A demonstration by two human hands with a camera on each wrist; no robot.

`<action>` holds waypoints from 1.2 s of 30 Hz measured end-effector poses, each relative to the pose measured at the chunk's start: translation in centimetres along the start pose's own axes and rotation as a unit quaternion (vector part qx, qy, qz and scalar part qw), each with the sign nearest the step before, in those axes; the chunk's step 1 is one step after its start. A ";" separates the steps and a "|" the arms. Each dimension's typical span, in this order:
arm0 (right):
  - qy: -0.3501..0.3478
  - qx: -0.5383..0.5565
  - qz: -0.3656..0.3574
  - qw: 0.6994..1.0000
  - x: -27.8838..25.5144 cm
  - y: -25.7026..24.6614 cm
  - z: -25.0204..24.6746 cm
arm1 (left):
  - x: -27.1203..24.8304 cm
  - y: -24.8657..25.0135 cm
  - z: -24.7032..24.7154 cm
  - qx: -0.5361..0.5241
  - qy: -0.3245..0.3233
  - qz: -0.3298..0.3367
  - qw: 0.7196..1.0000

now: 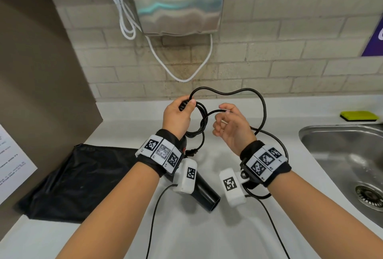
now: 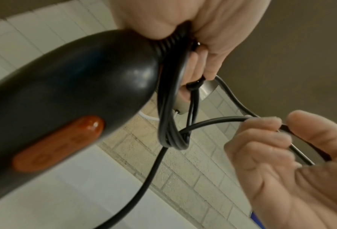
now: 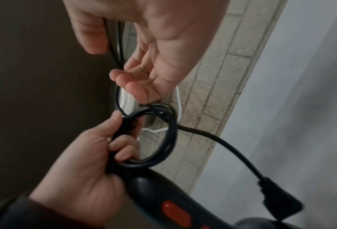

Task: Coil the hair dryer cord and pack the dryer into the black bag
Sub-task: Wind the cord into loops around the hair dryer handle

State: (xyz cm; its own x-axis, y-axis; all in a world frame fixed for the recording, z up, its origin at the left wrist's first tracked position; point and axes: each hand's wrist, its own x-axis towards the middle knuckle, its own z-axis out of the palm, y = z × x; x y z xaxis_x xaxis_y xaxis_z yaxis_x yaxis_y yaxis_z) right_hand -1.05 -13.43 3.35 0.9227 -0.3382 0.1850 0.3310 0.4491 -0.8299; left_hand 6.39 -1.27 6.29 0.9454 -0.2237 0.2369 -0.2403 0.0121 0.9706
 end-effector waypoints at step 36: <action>-0.016 -0.202 0.139 0.969 -1.8 -0.1 -0.4 | 0.9 -0.1 -0.3 0.017 0.050 0.015 0.998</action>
State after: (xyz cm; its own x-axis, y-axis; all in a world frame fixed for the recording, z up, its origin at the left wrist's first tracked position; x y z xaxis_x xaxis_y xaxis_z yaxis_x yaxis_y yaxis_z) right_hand -2.78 -13.19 2.88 0.9730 -0.2218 -0.0641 -0.0297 0.1555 -0.9874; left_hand 7.29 -1.19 6.44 0.9546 -0.1248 0.2703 -0.2745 -0.0170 0.9614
